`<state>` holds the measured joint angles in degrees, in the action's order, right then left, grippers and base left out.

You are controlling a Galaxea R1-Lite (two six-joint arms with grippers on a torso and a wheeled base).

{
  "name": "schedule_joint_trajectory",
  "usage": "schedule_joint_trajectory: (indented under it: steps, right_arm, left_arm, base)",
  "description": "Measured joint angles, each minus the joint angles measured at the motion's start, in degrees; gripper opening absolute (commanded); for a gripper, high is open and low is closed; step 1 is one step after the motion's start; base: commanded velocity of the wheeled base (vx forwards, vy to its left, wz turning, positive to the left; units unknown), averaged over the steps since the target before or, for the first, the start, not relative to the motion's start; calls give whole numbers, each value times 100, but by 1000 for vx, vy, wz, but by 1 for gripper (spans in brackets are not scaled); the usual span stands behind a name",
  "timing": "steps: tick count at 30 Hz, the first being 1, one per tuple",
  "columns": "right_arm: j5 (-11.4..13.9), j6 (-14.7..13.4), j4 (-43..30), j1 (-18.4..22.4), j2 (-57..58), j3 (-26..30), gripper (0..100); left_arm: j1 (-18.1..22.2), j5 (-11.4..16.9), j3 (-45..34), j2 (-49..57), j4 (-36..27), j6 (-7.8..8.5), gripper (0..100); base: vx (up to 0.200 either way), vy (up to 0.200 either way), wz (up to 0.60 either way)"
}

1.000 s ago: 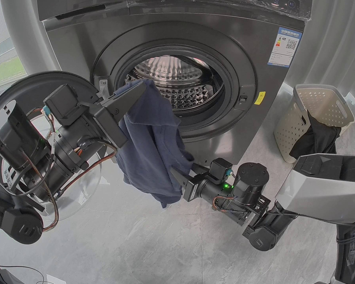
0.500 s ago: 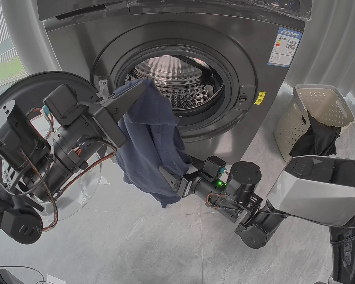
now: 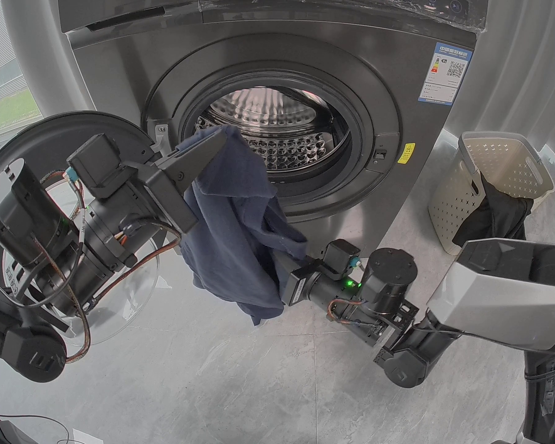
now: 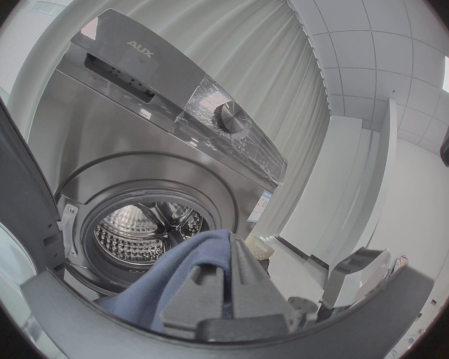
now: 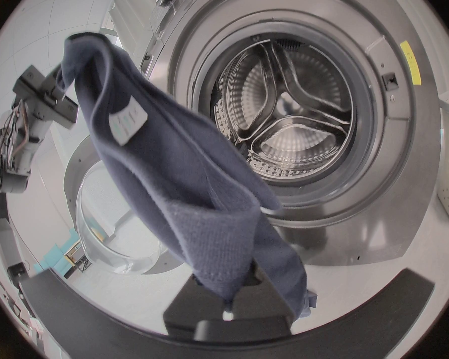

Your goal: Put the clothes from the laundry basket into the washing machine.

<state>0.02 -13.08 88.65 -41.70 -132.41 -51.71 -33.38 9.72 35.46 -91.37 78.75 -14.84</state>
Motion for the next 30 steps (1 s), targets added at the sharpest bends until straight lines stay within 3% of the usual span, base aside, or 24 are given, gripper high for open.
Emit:
schedule_joint_trajectory:
  steps: [12, 22, 23, 30]
  right_arm:
    - [-130, 52, -13, 467, 1525, 786, 0]
    - [-300, 20, -16, 739, 2266, 775, 0]
    - [-302, 17, -20, 734, 2315, 762, 0]
    - [-297, 22, -29, 684, 2553, 729, 0]
  left_arm:
    - [262, 21, -197, -119, -4, 0, 0]
    - [279, 54, -770, -446, -26, 1, 0]
    - [257, 54, -790, -496, -33, 4, 100]
    - [-33, 22, -884, -981, -17, 9, 100]
  base:
    - [0, 0, 0]
    - [0, 0, 0]
    - [0, 0, 0]
    - [0, 0, 0]
